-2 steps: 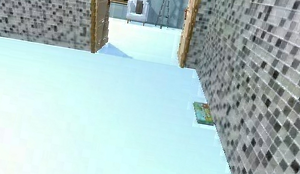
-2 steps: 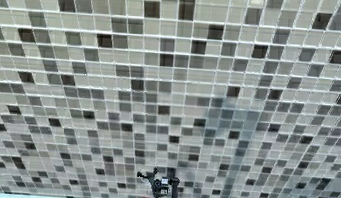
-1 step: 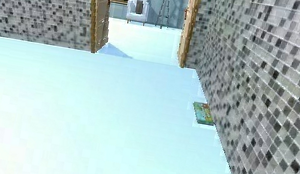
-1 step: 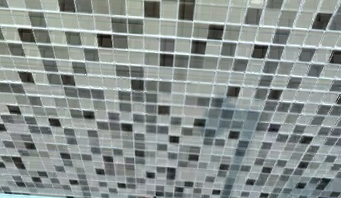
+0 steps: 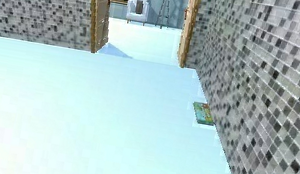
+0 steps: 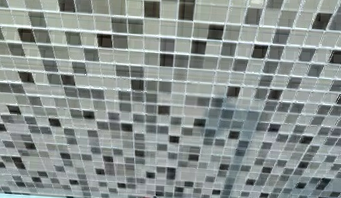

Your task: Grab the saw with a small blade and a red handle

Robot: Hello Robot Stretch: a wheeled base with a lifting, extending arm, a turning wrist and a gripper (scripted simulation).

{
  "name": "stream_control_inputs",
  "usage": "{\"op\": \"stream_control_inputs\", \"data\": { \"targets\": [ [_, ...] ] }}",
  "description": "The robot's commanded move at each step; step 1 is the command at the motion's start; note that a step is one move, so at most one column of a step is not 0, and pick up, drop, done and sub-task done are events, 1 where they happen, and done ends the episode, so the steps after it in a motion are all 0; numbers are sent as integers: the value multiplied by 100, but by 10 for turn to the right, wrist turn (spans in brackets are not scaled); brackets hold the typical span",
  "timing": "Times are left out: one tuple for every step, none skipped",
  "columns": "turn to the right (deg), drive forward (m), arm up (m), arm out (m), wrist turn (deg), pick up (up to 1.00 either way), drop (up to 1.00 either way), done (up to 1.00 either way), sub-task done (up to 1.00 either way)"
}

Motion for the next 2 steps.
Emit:
{"op": "stream_control_inputs", "data": {
  "targets": [
    [0, 0, 10, 0, 0, 0, 0, 0, 0],
    [0, 0, 0, 0, 0, 0, 0, 100, 0]
  ]
}}
